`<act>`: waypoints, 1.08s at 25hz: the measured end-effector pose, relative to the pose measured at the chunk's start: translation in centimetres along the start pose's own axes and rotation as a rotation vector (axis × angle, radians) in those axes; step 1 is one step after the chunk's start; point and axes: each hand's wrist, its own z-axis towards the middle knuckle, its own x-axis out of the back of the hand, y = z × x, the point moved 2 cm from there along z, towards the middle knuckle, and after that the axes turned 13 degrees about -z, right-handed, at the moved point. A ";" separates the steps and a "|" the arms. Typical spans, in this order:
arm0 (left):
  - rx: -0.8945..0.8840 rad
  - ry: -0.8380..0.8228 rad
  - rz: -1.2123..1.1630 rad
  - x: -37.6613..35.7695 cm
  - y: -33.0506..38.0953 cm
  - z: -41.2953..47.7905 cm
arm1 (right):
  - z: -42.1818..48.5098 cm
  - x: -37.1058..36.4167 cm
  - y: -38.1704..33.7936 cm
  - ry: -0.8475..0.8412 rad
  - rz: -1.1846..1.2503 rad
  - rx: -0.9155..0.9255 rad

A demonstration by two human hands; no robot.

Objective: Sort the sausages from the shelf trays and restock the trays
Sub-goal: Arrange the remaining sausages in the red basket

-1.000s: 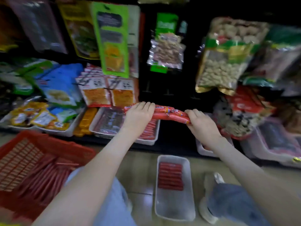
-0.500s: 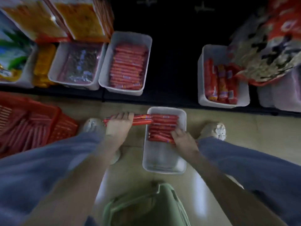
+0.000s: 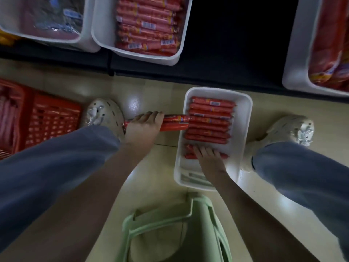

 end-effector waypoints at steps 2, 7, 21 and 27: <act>-0.011 0.002 -0.037 -0.5 0.0 -0.1 | 0.2 -0.5 0.3 -0.028 -0.051 0.050; -0.023 -0.046 -0.047 -0.4 0.3 0.2 | 0.5 -1.2 1.5 0.074 -0.142 -0.024; -0.145 -0.192 -0.193 -2.3 6.5 1.8 | -1.5 4.5 8.9 0.343 0.567 -0.156; -0.261 -0.455 -0.247 -5.5 14.2 0.9 | -2.6 1.4 6.4 0.185 0.375 -0.021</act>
